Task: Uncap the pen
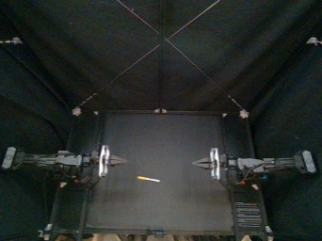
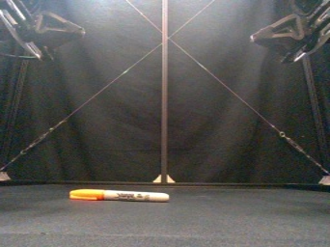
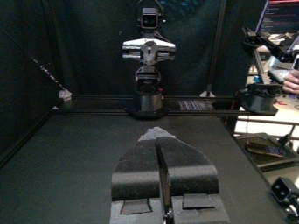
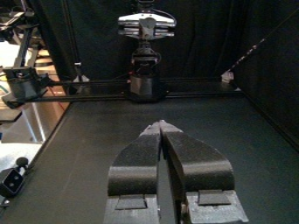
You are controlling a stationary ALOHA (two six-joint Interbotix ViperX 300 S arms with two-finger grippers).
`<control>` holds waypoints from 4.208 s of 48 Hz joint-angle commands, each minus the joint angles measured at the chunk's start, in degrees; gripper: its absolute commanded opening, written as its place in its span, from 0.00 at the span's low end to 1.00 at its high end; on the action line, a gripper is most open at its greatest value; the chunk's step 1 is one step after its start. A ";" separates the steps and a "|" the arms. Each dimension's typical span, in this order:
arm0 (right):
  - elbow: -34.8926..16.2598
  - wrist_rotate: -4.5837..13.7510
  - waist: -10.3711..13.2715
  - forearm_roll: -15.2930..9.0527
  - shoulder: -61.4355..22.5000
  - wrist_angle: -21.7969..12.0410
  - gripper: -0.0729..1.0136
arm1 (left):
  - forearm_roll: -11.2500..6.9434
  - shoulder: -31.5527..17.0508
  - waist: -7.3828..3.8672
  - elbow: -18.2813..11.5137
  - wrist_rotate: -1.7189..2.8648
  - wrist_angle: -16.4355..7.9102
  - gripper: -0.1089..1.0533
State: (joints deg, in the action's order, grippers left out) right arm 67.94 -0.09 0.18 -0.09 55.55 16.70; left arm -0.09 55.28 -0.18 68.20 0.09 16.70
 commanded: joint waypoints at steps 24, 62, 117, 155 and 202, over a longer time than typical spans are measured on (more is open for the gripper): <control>-12.39 1.05 -3.25 7.29 -26.81 0.35 0.06 | -0.35 -8.96 0.70 -2.99 0.09 -0.97 0.10; -33.40 0.88 -5.89 11.07 -63.63 -7.82 0.72 | -5.98 -18.81 1.05 -5.01 0.09 -12.22 0.20; -38.67 0.79 -4.04 9.76 -72.16 -13.36 0.52 | -5.80 -20.30 0.62 -4.31 -0.09 -10.81 0.76; -36.65 0.70 4.92 -3.16 -51.86 -24.35 0.46 | -8.00 -29.97 -1.41 -12.13 -0.18 -12.30 0.76; -36.83 0.62 4.31 -3.34 -51.77 -24.35 0.46 | -5.10 -35.07 -5.27 -15.82 -0.26 -20.13 0.73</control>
State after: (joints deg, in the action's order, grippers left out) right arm 32.08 0.62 4.48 -3.43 1.41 -7.91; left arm -5.36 20.04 -5.27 53.88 -0.18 -3.69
